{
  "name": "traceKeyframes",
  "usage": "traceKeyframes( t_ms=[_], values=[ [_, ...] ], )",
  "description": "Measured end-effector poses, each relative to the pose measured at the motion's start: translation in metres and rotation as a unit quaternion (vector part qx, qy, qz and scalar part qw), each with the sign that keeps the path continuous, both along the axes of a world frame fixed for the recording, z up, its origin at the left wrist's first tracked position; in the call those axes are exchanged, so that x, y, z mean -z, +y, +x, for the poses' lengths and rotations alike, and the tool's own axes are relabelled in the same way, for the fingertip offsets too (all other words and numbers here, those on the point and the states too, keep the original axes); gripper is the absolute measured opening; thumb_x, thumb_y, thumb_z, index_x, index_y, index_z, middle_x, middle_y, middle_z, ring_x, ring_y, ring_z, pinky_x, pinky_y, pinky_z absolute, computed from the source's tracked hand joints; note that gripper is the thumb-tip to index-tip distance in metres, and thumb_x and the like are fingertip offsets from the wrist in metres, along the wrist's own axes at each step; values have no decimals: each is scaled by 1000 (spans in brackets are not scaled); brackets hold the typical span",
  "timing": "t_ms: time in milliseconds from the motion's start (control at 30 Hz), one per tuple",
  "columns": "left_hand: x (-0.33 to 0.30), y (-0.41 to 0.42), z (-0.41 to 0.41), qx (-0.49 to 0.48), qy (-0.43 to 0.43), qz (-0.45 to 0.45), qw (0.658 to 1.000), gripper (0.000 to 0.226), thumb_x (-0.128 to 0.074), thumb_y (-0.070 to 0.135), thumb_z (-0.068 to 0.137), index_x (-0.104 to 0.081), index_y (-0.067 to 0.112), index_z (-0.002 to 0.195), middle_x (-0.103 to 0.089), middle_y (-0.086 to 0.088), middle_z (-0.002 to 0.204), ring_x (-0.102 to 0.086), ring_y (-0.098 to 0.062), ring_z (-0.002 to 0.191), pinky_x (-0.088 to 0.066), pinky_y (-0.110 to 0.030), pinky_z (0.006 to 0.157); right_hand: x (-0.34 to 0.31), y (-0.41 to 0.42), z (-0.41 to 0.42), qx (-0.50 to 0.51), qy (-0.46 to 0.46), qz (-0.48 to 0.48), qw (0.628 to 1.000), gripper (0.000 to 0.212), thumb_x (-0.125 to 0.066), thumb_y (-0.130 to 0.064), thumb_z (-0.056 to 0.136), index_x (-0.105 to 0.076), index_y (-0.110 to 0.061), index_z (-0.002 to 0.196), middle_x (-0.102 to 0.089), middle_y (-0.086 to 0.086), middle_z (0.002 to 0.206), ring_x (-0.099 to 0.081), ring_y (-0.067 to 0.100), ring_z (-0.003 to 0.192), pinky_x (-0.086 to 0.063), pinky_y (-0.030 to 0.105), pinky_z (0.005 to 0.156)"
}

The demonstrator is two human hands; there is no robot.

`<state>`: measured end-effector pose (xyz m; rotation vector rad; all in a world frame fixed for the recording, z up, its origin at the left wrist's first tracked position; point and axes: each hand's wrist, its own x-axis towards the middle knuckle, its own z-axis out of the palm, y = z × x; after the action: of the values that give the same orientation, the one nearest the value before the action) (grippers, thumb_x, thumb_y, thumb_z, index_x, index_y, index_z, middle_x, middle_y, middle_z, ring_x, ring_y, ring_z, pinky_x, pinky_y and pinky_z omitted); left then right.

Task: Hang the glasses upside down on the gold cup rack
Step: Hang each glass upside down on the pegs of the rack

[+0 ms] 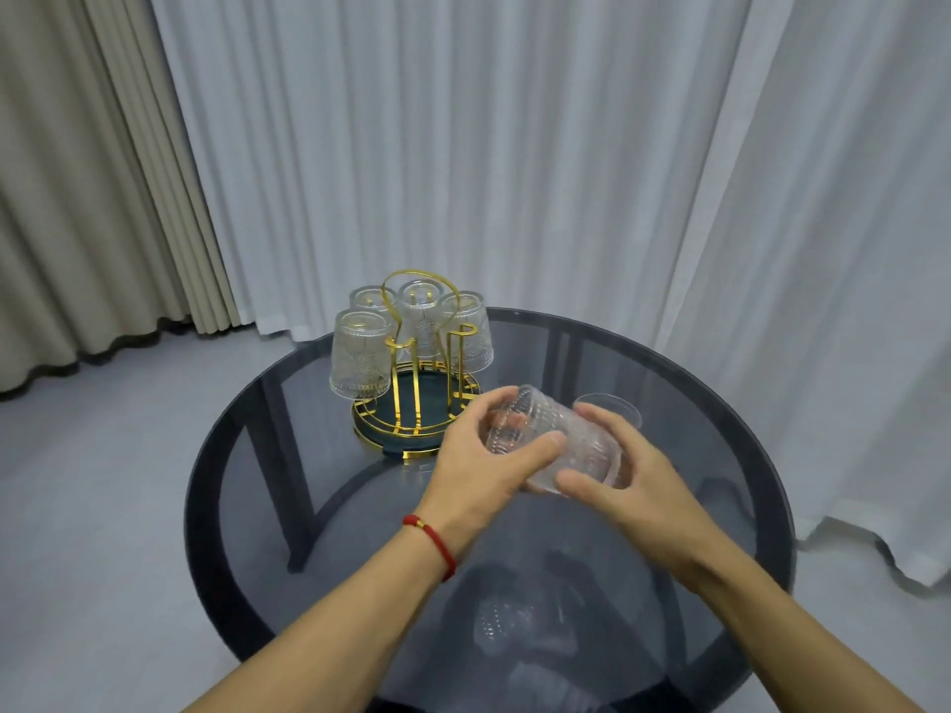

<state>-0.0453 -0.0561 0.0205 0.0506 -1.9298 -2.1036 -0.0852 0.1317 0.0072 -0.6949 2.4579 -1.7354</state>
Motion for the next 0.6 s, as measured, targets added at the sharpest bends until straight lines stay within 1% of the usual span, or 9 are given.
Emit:
traceKeyframes(
  t_ms=[33,100,133,200,233,300,400,467,600],
  values=[
    [-1,-3,0,2,-7,31,1000,58,-89,16,75,-62,24,126,-67,-10,125,-67,-22,115,-65,-47,79,3,-4,0,-17,-65,-57,996,80,-82,-68,71,-59,-36,141,-71,-10,137,-71,5,120,-59,26,96],
    [-2,-13,-3,6,-17,63,998,61,-88,18,73,-61,22,127,-67,-14,127,-68,-26,116,-64,-52,80,6,-20,-4,-43,-156,-151,975,75,-75,-69,79,-63,-26,138,-74,2,137,-73,21,122,-60,40,98],
    [-1,-20,-5,14,-20,72,997,65,-87,21,72,-61,21,131,-66,-14,129,-68,-27,117,-63,-55,83,6,-28,-7,-45,-168,-177,969,72,-75,-65,83,-63,-21,138,-74,6,136,-74,26,122,-60,45,98],
    [2,-33,-12,21,-23,68,997,65,-86,26,77,-59,22,136,-63,-11,131,-68,-27,117,-63,-53,85,-2,-39,-16,-24,-148,-202,968,61,-77,-54,88,-64,-19,136,-74,10,135,-75,28,119,-63,45,95],
    [5,-43,-15,6,-23,29,999,59,-83,31,82,-59,24,136,-62,-8,129,-68,-24,115,-63,-49,86,-8,-44,-22,9,-118,-187,975,56,-78,-51,88,-63,-22,134,-73,10,136,-75,25,118,-64,42,93],
    [11,-62,-20,-62,-21,-144,987,42,-69,43,92,-62,28,131,-64,2,124,-65,-15,112,-59,-42,95,-25,-49,-36,107,-31,-99,989,56,-75,-50,91,-57,-30,140,-67,4,142,-70,22,124,-60,47,101],
    [30,-90,-25,-118,-43,-407,905,33,-58,37,96,-68,23,125,-67,3,128,-57,-16,122,-48,-36,105,-59,-61,-57,158,60,-18,985,69,-73,-55,89,-49,-35,151,-59,-1,150,-60,23,134,-51,55,111],
    [38,-98,-28,-106,-66,-480,868,38,-63,31,91,-67,25,129,-66,5,133,-54,-16,128,-46,-36,106,-80,-75,-71,155,107,10,982,74,-75,-57,85,-51,-32,150,-61,-1,149,-61,22,132,-52,51,110],
    [38,-98,-35,-108,-68,-515,847,43,-61,28,88,-66,27,130,-66,5,134,-54,-18,127,-45,-40,108,-100,-105,-94,144,163,94,972,79,-79,-53,80,-55,-20,147,-66,5,143,-62,20,122,-49,33,99]
  ],
)
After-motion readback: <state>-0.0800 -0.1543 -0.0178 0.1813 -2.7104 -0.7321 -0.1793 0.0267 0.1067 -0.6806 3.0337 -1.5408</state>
